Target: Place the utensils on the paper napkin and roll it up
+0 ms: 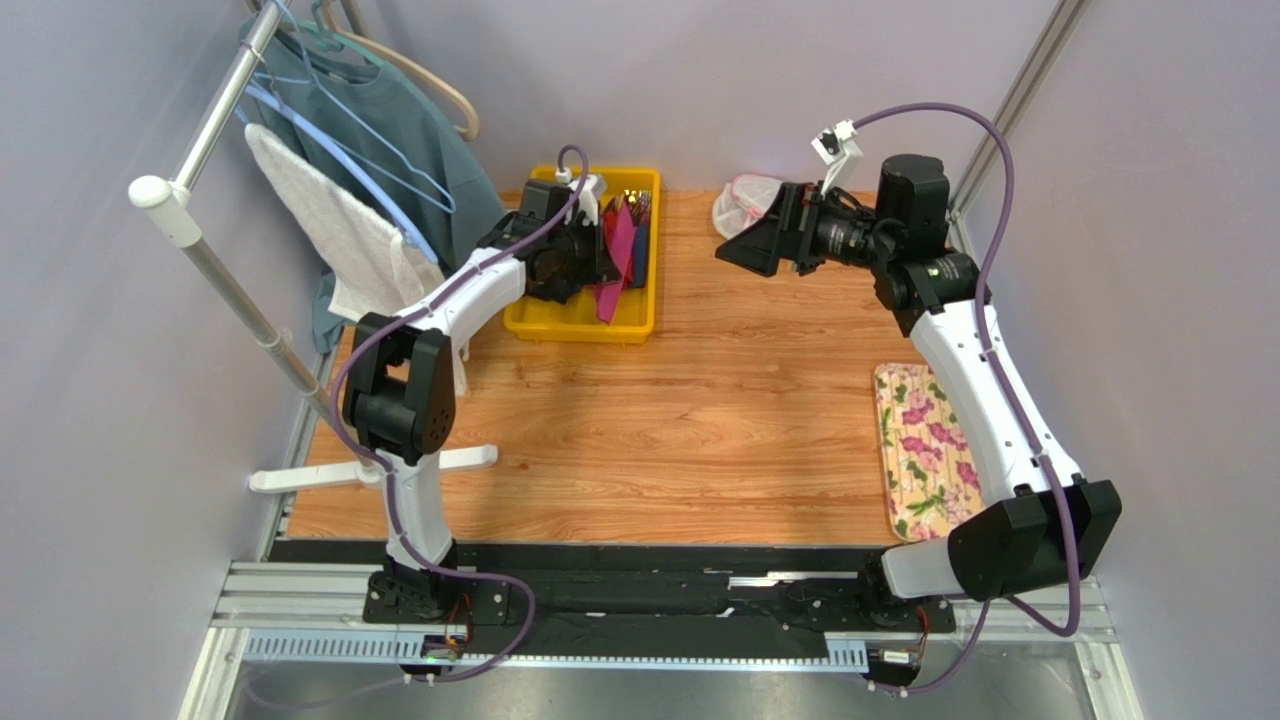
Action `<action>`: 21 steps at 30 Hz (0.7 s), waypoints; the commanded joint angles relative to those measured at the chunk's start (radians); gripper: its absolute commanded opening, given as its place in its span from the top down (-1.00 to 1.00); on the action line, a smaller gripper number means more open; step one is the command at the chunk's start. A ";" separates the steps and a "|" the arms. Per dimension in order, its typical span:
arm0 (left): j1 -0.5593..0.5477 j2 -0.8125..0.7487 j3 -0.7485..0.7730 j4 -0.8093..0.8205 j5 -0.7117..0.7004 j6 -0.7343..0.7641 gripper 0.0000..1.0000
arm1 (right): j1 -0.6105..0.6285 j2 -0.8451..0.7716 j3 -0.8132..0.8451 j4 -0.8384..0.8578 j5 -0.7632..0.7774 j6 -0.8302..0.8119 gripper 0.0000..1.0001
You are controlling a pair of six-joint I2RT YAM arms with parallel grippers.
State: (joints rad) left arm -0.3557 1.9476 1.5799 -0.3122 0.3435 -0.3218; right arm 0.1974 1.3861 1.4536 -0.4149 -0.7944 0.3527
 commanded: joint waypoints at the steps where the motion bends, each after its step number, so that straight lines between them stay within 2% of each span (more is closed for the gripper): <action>1: 0.014 0.008 0.063 0.001 -0.084 0.058 1.00 | -0.004 -0.019 0.008 0.013 -0.009 -0.015 -1.00; 17: 0.069 0.122 0.100 -0.018 -0.139 -0.016 1.00 | -0.004 0.013 0.017 0.019 -0.028 -0.004 -1.00; 21: 0.078 0.139 0.091 -0.016 -0.138 -0.072 1.00 | -0.006 0.014 0.017 0.019 -0.031 -0.003 -1.00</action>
State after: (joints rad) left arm -0.2874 2.0823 1.6306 -0.3485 0.2039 -0.3321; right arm 0.1947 1.3922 1.4536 -0.4145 -0.8066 0.3504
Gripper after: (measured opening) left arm 0.054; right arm 0.998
